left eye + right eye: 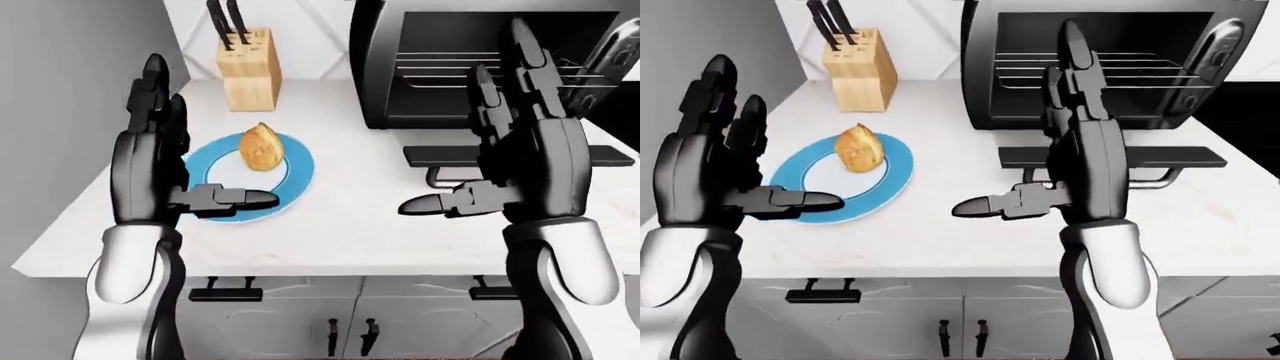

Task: Place the bread on the rack of the toaster oven.

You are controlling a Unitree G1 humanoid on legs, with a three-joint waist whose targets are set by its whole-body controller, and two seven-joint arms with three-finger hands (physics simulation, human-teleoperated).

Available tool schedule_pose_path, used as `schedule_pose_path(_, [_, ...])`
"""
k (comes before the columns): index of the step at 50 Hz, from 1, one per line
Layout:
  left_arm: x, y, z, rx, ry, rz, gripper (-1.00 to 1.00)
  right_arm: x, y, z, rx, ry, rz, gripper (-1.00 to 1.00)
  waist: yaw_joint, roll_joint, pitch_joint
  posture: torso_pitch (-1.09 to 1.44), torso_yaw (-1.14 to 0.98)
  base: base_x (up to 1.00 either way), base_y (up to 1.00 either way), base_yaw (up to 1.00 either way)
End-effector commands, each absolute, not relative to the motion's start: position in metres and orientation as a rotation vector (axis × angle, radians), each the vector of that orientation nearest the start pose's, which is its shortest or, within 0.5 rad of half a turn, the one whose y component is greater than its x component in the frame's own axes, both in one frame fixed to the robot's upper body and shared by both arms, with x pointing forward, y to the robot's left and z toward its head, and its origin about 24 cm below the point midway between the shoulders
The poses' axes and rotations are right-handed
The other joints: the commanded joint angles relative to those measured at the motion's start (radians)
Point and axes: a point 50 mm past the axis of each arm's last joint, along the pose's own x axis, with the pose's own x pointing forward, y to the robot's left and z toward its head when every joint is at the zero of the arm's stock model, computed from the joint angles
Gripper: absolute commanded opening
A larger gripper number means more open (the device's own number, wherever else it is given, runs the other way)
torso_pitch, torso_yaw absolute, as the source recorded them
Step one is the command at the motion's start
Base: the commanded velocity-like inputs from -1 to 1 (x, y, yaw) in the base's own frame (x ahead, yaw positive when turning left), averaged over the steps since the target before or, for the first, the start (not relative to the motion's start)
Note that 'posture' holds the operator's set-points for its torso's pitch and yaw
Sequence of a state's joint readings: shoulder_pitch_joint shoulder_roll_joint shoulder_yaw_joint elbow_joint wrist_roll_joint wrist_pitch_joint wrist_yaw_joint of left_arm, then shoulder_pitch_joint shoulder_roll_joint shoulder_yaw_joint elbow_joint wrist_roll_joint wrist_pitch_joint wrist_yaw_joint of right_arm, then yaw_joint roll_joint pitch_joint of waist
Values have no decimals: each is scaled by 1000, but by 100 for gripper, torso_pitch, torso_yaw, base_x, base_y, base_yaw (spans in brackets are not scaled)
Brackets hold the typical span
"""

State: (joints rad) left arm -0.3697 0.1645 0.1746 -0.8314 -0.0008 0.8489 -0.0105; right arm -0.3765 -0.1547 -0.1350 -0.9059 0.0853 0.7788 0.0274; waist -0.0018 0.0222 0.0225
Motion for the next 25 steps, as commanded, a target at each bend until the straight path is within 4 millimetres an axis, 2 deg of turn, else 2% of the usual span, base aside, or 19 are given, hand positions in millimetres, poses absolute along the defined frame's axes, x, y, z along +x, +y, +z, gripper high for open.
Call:
schedule_pose_path(1, [237, 173, 239, 135, -402, 79, 100, 218, -160, 254, -72, -552, 36, 100, -12, 20, -20, 0, 0, 0, 0, 0])
schedule_pose_path(2, [238, 173, 239, 136, -401, 80, 100, 218, -160, 254, -84, -549, 34, 100, -16, 0, -9, 0, 0, 0, 0, 0])
schedule_pose_path(3, [238, 172, 238, 136, -400, 79, 100, 219, -160, 252, -88, -540, 26, 100, -11, -2, -2, 0, 0, 0, 0, 0])
schedule_pose_path(8, [242, 169, 237, 137, -399, 76, 100, 220, -162, 248, -101, -529, 13, 100, -2, -30, -1, 0, 0, 0, 0, 0])
schedule_pose_path(14, [239, 170, 238, 141, -398, 76, 100, 221, -161, 245, -130, -518, 18, 100, 2, -26, -8, 0, 0, 0, 0, 0])
schedule_pose_path(15, [239, 170, 238, 140, -399, 75, 100, 221, -160, 245, -128, -520, 22, 100, 1, -16, -26, 0, 0, 0, 12, 0])
schedule_pose_path(16, [239, 170, 238, 140, -398, 76, 100, 221, -160, 245, -121, -519, 24, 100, 6, -22, -18, 0, 0, 0, 12, 0])
schedule_pose_path(18, [238, 171, 237, 142, -398, 79, 100, 221, -159, 245, -122, -522, 28, 100, 6, -19, -13, 0, 0, 0, 12, 0])
schedule_pose_path(19, [238, 171, 237, 141, -398, 80, 100, 221, -160, 247, -106, -532, 27, 100, 8, -20, 2, 0, 0, 0, 0, 0])
schedule_pose_path(21, [238, 172, 237, 141, -398, 80, 100, 221, -160, 248, -109, -532, 23, 100, 4, -17, -9, 0, 0, 0, 0, 0])
schedule_pose_path(25, [238, 172, 236, 139, -399, 82, 100, 223, -156, 247, -119, -519, 35, 100, 3, -21, -8, 0, 0, 0, 0, 0])
